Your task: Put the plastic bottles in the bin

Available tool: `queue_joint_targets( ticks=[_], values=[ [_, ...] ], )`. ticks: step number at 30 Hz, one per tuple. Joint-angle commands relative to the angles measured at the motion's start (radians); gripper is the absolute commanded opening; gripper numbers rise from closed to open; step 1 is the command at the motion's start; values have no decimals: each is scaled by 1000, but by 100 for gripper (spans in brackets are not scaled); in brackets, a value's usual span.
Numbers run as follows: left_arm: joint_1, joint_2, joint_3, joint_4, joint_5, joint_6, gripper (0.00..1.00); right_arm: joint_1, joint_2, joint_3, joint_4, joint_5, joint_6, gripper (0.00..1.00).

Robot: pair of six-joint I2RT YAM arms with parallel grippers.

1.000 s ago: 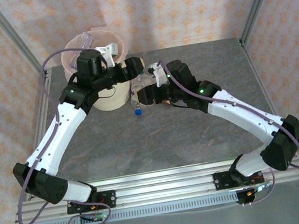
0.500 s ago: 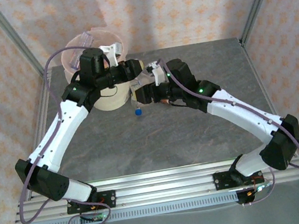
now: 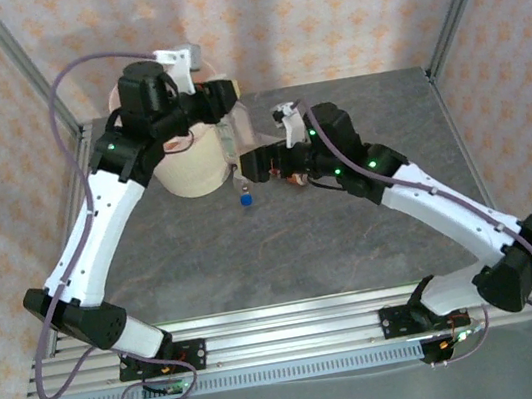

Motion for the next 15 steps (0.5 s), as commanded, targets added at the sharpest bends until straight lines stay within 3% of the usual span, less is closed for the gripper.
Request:
queue_joint_targets(
  ticks=[1,7,15],
  values=[
    [48,18,132,-58,-83,150,6,5,-77,-5,-14,108,24,99],
    [142,118,329,-104,-158,287,4,5,-107,-25,-58,206,46,99],
    [186,268,492,-166,-297,454,4,5,-109,-34,-101,307,59,99]
  ],
)
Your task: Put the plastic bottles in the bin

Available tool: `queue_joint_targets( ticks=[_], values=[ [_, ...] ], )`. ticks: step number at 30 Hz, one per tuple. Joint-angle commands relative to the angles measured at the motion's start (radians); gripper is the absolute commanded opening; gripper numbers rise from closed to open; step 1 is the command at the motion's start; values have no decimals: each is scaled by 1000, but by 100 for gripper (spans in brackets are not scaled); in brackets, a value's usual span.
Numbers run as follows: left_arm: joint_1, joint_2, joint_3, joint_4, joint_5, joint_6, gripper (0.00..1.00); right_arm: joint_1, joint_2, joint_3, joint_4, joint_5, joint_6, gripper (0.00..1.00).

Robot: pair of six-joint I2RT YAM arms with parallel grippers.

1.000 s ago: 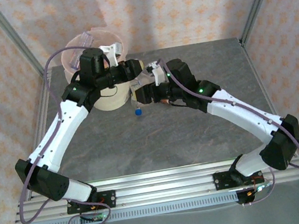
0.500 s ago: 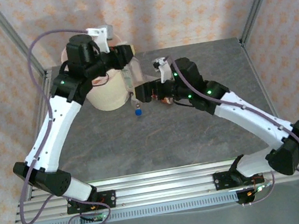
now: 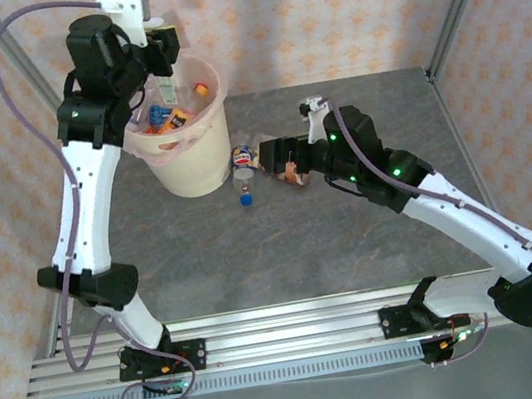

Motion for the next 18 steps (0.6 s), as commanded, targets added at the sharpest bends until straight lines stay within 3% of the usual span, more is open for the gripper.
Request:
queue_joint_targets(
  ticks=[1,13,18],
  values=[
    [14,47,50,-56,-78,129,4,5,-7,-3,-34,88,18,99],
    [21,276,236,-178,-246,389,5,5,1,-15,-64,153,44,99],
    [21,310,236,-232,-246,419,6,5,17,-11,-73,163,47,99]
  ],
)
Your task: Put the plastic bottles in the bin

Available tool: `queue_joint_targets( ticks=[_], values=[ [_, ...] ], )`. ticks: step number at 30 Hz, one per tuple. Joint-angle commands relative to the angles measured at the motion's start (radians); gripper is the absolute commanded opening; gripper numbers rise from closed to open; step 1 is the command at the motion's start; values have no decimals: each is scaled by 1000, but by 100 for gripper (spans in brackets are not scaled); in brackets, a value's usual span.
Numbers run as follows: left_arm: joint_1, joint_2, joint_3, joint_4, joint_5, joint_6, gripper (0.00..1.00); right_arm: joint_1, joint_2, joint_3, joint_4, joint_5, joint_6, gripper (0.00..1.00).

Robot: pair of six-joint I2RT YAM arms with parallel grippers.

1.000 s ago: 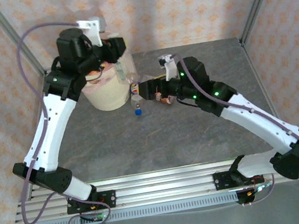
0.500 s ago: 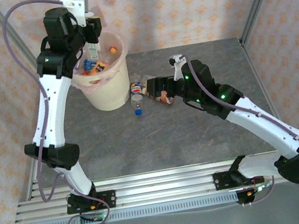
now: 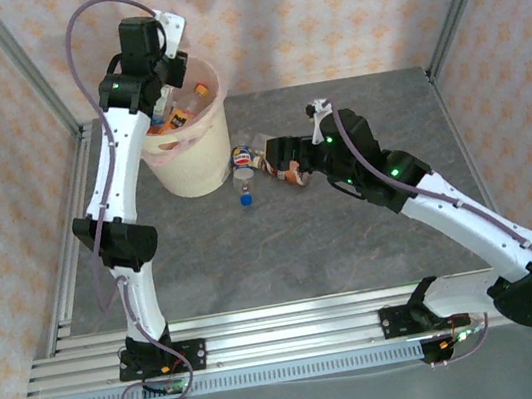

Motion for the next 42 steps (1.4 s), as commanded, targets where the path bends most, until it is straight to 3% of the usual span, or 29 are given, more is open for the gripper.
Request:
queue_joint_targets(
  ticks=[1,7,15,22,34,42],
  values=[
    [12,1,38,-72,-32,66,8,5,12,-2,-22,39,14,99],
    [12,31,38,-138,-49,112,20,5,23,8,-47,57,22,99],
    [13,41,36,-212,-56,156,51,5,36,18,-64,76,24,99],
    [13,17,33,-217,30,120,71,5,53,33,-80,86,22,99],
    [12,-109,16,-191,121,-42,76,5,112,69,-158,137,87,99],
    [12,-400,-235,-51,149,-220,87,5,234,72,-143,76,207,99]
  ],
)
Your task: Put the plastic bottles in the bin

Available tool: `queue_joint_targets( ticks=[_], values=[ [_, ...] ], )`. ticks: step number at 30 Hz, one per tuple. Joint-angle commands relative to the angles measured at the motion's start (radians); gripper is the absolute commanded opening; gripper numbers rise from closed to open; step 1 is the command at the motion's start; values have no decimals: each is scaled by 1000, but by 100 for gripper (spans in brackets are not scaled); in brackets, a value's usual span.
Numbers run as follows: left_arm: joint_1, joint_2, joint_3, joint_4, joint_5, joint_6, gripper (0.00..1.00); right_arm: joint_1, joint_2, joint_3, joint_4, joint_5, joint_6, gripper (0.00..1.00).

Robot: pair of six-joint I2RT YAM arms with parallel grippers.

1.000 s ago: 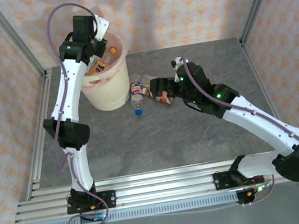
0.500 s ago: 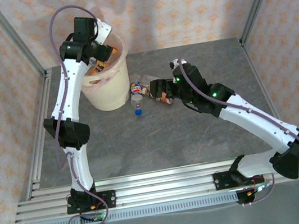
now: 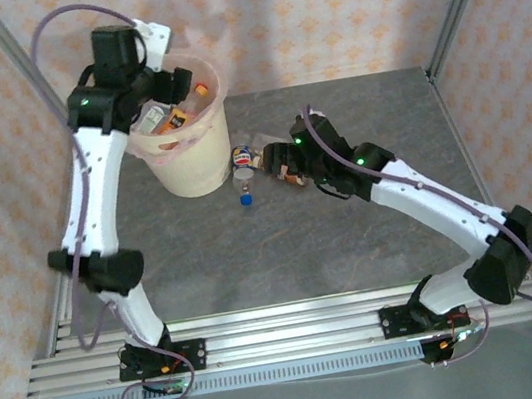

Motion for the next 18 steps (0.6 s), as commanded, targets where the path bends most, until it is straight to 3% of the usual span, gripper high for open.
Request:
queue_joint_targets(
  ticks=[1,5,10,18],
  values=[
    [6,-149,-114,107,18,-135,90,5,53,28,-9,-26,80,99],
    [6,-330,-339,219,7,-280,100,5,119,13,43,-75,137,100],
    [6,-543,-647,350,0,-439,100,18,209,11,96,-108,178,96],
    [6,-789,-988,469,-168,-599,100,51,384,69,107,-120,186,91]
  ],
)
